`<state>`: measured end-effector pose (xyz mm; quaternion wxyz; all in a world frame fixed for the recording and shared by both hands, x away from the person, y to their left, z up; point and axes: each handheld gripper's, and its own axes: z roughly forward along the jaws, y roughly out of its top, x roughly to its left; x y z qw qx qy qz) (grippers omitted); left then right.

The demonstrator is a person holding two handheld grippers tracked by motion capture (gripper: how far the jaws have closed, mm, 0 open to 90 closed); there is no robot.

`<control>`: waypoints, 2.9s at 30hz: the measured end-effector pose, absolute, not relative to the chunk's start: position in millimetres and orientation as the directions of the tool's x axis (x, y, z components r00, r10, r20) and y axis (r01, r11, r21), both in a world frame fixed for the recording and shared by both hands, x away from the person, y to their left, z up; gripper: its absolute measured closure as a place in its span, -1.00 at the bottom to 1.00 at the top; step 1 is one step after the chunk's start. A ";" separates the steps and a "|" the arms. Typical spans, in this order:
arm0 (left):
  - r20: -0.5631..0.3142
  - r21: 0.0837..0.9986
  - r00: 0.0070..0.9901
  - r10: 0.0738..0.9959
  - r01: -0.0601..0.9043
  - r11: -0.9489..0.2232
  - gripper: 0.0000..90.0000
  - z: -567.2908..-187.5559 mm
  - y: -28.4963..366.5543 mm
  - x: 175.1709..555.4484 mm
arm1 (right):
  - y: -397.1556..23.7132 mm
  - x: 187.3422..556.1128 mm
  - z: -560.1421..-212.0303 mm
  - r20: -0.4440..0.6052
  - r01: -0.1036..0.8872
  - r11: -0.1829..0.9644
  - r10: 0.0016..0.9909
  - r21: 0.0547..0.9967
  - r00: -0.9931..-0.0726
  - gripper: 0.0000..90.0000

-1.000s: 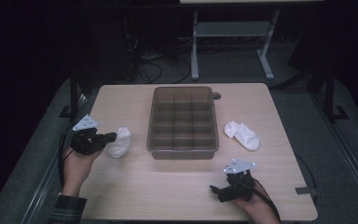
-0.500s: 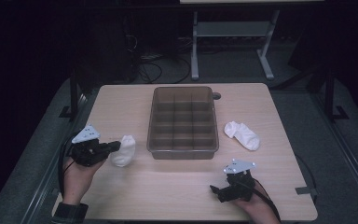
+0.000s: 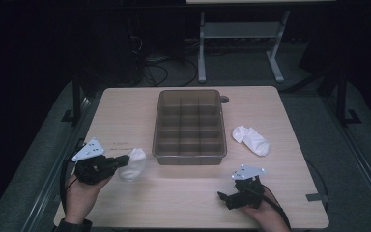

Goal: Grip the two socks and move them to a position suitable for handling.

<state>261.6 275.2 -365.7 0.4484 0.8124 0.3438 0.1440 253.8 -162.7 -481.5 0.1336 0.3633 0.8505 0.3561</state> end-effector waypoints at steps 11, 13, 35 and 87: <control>-0.102 0.830 0.789 0.605 0.403 -0.386 0.94 -366.6 243.7 254.6 | -162.9 254.0 -481.6 0.029 0.520 0.485 0.711 0.703 -0.702 -0.95; -0.108 0.829 0.799 0.592 0.401 -0.390 0.94 -367.9 238.4 254.0 | -162.9 253.9 -481.6 0.030 0.521 0.484 0.711 0.703 -0.702 -0.95; -0.166 0.793 0.865 0.474 0.403 -0.457 0.94 -397.1 184.9 257.2 | -162.4 253.6 -481.4 0.037 0.526 0.479 0.714 0.703 -0.699 -0.95; -0.136 0.650 0.839 0.527 0.477 -0.591 1.00 -455.1 204.3 244.9 | -163.0 254.0 -481.5 0.028 0.521 0.486 0.711 0.702 -0.702 -0.95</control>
